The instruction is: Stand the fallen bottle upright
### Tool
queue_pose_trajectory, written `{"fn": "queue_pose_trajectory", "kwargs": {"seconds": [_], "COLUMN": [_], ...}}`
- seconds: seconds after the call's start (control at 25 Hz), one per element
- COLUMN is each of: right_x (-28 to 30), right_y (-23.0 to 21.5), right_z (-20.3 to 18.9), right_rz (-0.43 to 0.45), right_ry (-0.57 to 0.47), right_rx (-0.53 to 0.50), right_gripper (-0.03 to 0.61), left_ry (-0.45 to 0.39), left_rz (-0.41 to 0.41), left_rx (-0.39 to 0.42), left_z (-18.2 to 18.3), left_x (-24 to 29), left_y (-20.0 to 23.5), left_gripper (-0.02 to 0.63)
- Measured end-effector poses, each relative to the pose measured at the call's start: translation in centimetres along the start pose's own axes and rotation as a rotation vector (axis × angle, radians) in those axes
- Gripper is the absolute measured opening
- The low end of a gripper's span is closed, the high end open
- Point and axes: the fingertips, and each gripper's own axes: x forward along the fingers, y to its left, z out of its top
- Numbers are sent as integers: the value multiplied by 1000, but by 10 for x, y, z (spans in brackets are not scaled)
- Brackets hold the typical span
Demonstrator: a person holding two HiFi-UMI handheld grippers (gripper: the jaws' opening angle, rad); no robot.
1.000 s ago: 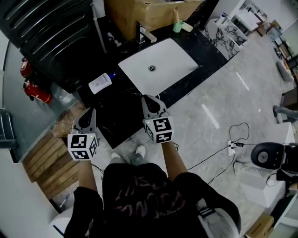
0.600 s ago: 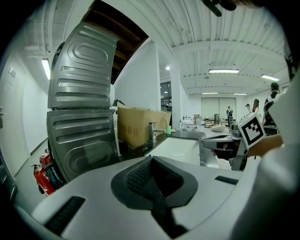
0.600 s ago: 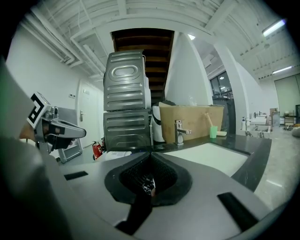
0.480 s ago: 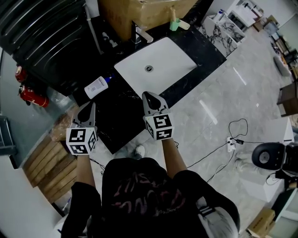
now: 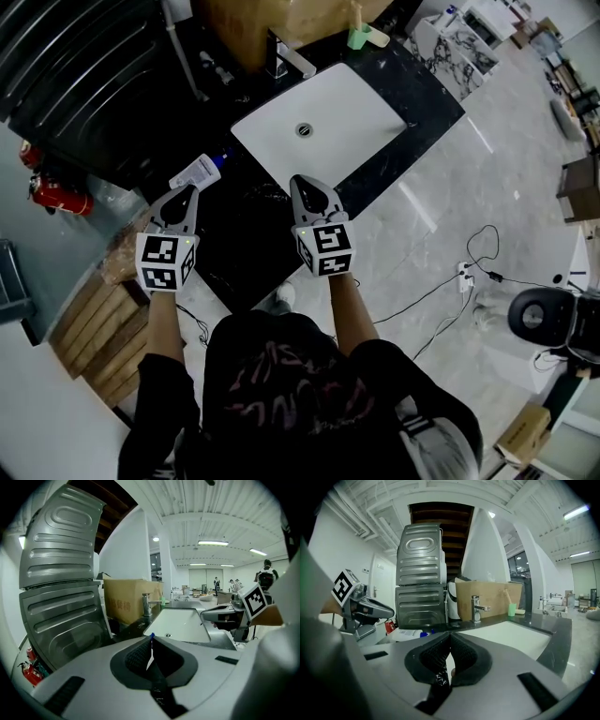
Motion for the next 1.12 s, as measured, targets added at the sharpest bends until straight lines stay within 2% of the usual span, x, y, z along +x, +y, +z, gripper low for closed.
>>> {"fn": "queue_pose_trajectory", "kwargs": {"seconds": [0.16, 0.2, 0.24, 0.52, 0.64, 0.92, 1.12], "right_x": [10, 12, 13, 17, 18, 23, 25], "right_y": [-1, -1, -2, -10, -15, -25, -29], "right_z": [-7, -9, -10, -22, -27, -37, -40], "right_rz": [-3, -2, -3, -22, -24, -40, -42], "right_ry": [19, 23, 27, 52, 54, 73, 81], "right_rx": [6, 10, 16, 40, 58, 67, 70], "right_gripper": [14, 14, 14, 14, 14, 14, 14], "left_ry": [69, 86, 103, 286, 375, 592, 734], "left_rz": [-64, -80, -97, -296, -318, -423, -493], "left_rx": [68, 82, 100, 227, 323, 427, 439], "left_z": [-6, -7, -8, -18, -28, -50, -58], "left_x": [27, 34, 41, 93, 113, 141, 151], "left_y": [6, 7, 8, -4, -3, -6, -10], "left_gripper": [27, 95, 127, 206, 207, 201, 184]}}
